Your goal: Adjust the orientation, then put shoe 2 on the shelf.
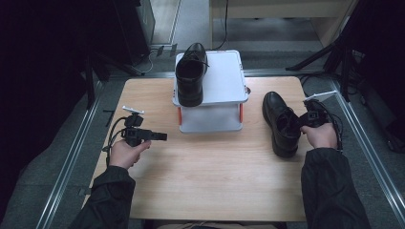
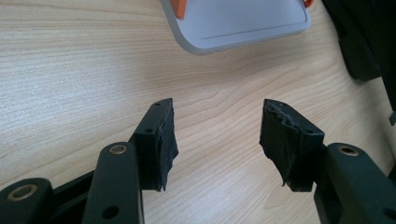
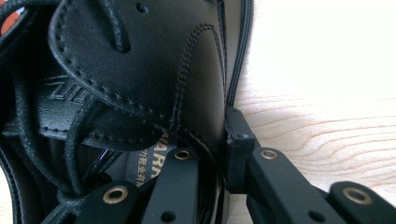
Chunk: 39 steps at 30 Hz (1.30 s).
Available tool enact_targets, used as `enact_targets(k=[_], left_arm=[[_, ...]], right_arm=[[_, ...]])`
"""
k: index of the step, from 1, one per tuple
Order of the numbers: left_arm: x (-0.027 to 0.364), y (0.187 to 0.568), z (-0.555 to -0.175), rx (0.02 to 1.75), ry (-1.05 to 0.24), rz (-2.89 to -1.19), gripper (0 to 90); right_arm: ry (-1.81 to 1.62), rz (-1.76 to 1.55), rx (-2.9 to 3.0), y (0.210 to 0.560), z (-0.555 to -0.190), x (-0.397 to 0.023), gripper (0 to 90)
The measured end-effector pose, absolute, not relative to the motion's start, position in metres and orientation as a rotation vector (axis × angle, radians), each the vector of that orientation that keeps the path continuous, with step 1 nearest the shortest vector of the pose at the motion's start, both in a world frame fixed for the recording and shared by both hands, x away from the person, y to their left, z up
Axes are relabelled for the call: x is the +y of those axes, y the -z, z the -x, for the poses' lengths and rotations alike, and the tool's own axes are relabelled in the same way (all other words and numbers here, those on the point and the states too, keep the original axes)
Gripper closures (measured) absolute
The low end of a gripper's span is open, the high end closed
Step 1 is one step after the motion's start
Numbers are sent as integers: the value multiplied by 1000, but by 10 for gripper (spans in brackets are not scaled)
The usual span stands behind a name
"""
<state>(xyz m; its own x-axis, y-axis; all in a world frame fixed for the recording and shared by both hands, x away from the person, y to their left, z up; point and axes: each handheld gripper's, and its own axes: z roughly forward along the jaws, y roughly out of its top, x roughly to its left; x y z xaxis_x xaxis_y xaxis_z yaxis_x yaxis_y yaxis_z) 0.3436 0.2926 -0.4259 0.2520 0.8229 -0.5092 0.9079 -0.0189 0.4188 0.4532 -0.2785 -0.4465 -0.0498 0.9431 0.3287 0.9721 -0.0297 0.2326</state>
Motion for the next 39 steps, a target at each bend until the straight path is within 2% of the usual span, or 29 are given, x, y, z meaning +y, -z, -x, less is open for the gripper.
enact_targets(k=[19, 29, 39], left_arm=[[294, 427, -344, 1577, 168, -1846, 450], [295, 427, -343, 1579, 162, -1835, 450], [293, 427, -342, 1576, 168, -1839, 450]], right_arm=[[651, 2150, -2088, 416, -466, -276, 870], [663, 2161, -2114, 374, -482, -266, 870], [702, 2158, -2143, 318, -499, -251, 870]])
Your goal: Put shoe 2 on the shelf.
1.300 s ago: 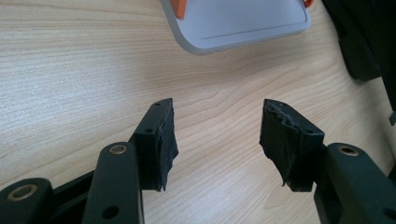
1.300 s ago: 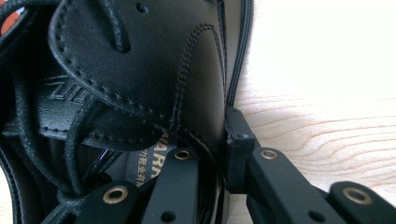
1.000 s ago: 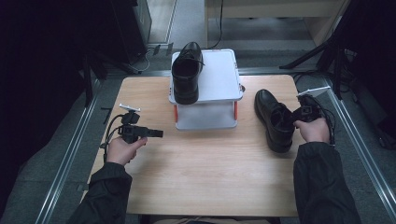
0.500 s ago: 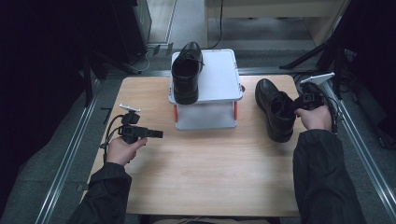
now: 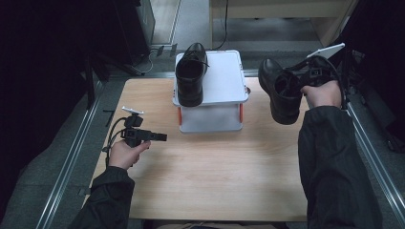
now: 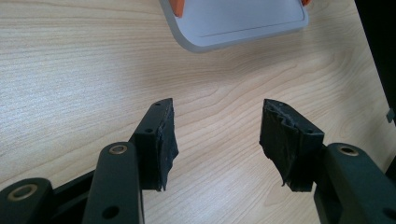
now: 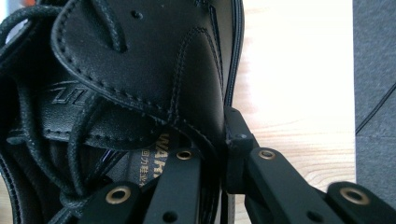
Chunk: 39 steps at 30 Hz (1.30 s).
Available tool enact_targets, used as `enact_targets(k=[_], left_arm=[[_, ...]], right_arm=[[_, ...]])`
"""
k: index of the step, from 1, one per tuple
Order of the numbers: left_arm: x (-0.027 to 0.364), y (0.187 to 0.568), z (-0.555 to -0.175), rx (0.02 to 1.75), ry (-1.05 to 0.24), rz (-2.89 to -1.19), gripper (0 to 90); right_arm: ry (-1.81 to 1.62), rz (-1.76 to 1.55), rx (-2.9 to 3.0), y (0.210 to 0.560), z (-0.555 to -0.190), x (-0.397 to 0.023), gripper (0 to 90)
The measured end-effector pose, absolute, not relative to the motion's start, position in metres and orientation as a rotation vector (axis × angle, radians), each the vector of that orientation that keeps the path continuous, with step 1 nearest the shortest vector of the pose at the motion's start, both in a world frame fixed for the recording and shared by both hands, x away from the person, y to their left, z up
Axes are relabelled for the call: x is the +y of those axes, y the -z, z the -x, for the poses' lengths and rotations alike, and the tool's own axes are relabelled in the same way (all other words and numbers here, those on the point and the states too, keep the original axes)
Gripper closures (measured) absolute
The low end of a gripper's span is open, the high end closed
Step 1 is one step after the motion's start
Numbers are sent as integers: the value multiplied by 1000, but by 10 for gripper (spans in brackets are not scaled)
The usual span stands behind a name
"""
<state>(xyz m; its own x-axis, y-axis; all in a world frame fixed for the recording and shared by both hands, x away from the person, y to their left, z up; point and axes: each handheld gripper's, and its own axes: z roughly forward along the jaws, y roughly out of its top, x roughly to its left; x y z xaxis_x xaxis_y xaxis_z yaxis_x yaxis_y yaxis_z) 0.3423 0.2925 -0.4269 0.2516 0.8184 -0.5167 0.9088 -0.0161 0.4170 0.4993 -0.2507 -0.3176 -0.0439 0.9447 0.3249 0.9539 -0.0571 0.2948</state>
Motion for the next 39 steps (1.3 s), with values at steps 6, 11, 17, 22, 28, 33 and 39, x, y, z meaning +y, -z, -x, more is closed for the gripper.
enact_targets(k=[6, 11, 17, 22, 28, 33, 39], left_arm=[[293, 427, -342, 1574, 164, -1837, 450], [293, 427, -343, 1573, 173, -1829, 451], [294, 427, -343, 1568, 172, -1832, 451], [294, 427, -343, 1569, 169, -1837, 451], [296, 425, -342, 1564, 167, -1834, 451], [298, 425, -342, 1563, 164, -1833, 451], [299, 425, -342, 1564, 163, -1828, 451]], right_arm=[[737, 2129, -2222, 279, -506, -236, 870], [732, 2123, -2248, 254, -513, -223, 870], [746, 2089, -2265, 235, -522, -194, 869], [717, 2042, -2311, 229, -531, -156, 869], [690, 1994, -2345, 236, -539, -117, 869], [666, 1976, -2365, 245, -545, -95, 869], [660, 1959, -2349, 252, -548, -83, 867]])
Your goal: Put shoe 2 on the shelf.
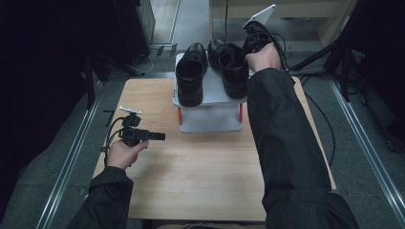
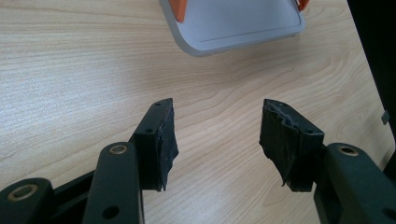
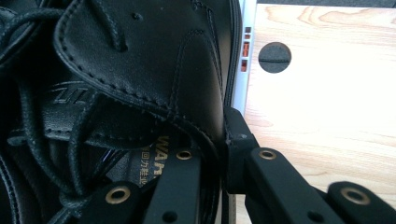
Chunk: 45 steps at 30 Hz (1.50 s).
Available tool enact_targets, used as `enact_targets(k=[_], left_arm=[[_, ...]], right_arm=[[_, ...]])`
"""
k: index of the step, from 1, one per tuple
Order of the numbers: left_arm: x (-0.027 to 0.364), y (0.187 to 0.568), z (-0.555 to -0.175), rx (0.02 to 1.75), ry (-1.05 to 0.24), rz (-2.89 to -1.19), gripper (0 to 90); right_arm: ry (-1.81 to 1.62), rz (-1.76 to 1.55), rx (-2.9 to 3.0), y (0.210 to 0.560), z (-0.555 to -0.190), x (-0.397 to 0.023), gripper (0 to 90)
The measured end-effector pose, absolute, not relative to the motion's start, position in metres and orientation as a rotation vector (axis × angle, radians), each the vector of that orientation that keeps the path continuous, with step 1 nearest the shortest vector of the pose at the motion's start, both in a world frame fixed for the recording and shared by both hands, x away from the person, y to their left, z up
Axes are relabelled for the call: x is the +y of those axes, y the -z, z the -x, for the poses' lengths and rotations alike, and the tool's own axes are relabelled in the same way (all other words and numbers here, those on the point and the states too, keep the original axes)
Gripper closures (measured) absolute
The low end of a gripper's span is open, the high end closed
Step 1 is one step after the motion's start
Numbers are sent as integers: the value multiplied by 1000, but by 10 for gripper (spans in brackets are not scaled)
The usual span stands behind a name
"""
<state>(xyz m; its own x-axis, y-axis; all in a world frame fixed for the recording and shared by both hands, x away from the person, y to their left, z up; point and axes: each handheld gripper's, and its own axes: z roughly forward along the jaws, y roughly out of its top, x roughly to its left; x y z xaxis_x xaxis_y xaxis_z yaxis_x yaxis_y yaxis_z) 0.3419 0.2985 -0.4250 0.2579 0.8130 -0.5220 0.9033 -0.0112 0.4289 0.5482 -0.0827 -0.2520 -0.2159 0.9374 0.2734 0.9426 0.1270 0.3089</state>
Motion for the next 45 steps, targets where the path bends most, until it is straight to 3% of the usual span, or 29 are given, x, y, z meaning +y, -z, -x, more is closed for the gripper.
enact_targets(k=[25, 45], left_arm=[[296, 426, -344, 1570, 163, -1829, 451], [295, 425, -344, 1563, 154, -1839, 451]], right_arm=[[622, 1762, -2472, 260, -526, -60, 730], [683, 1724, -2387, 262, -521, -65, 688]])
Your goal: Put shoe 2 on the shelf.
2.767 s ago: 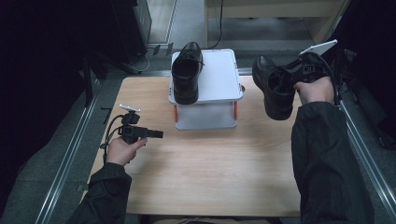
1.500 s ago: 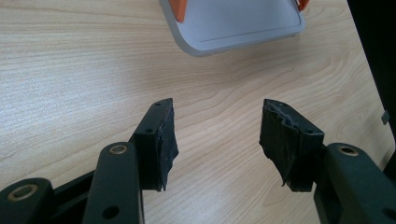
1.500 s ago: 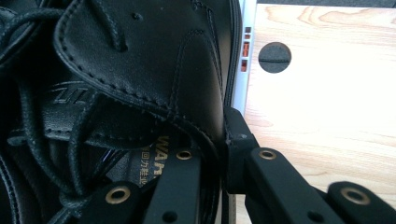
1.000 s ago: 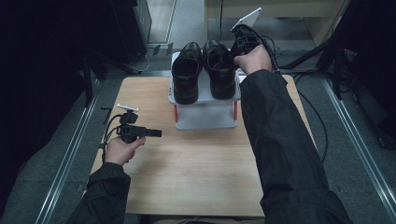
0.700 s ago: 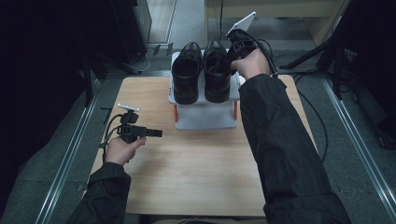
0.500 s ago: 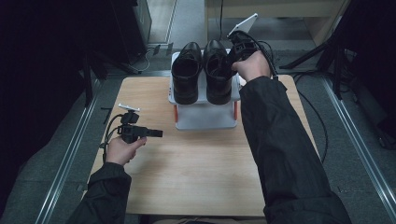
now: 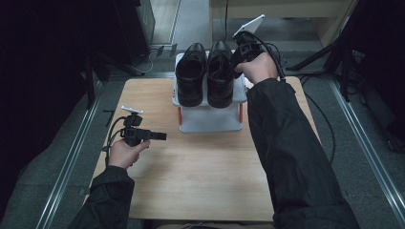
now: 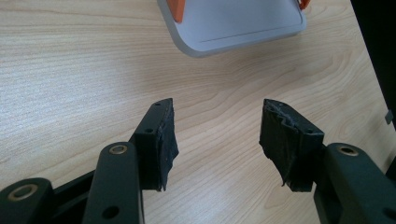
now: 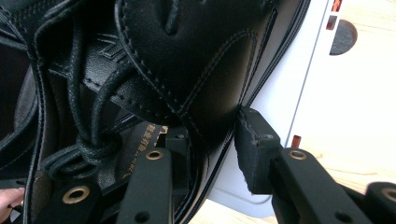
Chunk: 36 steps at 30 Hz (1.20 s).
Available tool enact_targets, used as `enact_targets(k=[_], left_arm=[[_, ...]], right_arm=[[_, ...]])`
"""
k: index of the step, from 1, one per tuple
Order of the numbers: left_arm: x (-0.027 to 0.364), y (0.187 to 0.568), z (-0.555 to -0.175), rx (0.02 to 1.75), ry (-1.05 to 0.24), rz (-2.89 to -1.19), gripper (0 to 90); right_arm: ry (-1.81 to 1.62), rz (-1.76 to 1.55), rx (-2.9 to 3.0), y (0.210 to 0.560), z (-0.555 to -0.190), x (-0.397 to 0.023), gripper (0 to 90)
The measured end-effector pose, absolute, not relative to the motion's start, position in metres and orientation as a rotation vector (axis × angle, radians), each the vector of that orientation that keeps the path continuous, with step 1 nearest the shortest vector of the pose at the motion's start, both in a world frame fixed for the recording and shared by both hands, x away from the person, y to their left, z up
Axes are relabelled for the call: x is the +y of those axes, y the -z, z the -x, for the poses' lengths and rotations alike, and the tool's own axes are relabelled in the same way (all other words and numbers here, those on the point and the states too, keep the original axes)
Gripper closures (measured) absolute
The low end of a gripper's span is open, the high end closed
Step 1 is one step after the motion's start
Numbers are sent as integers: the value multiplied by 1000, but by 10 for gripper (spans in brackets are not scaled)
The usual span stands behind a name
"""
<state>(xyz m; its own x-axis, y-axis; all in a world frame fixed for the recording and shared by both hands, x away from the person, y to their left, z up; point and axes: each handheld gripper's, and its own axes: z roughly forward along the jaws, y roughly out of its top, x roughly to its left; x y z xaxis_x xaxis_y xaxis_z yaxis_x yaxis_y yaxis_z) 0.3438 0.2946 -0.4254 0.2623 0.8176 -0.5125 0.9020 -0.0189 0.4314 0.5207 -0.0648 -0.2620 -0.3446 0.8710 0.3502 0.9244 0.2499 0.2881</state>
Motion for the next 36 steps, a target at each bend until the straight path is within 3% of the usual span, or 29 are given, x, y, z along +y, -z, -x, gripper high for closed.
enact_targets(k=[12, 20, 36], left_arm=[[294, 426, -344, 1567, 159, -1838, 451], [295, 425, -344, 1562, 153, -1840, 451], [295, 426, -343, 1570, 149, -1842, 451]], right_arm=[[680, 1724, -2382, 264, -521, -64, 672], [778, 1680, -2382, 262, -521, -67, 576], [836, 1586, -2480, 246, -514, -80, 575]])
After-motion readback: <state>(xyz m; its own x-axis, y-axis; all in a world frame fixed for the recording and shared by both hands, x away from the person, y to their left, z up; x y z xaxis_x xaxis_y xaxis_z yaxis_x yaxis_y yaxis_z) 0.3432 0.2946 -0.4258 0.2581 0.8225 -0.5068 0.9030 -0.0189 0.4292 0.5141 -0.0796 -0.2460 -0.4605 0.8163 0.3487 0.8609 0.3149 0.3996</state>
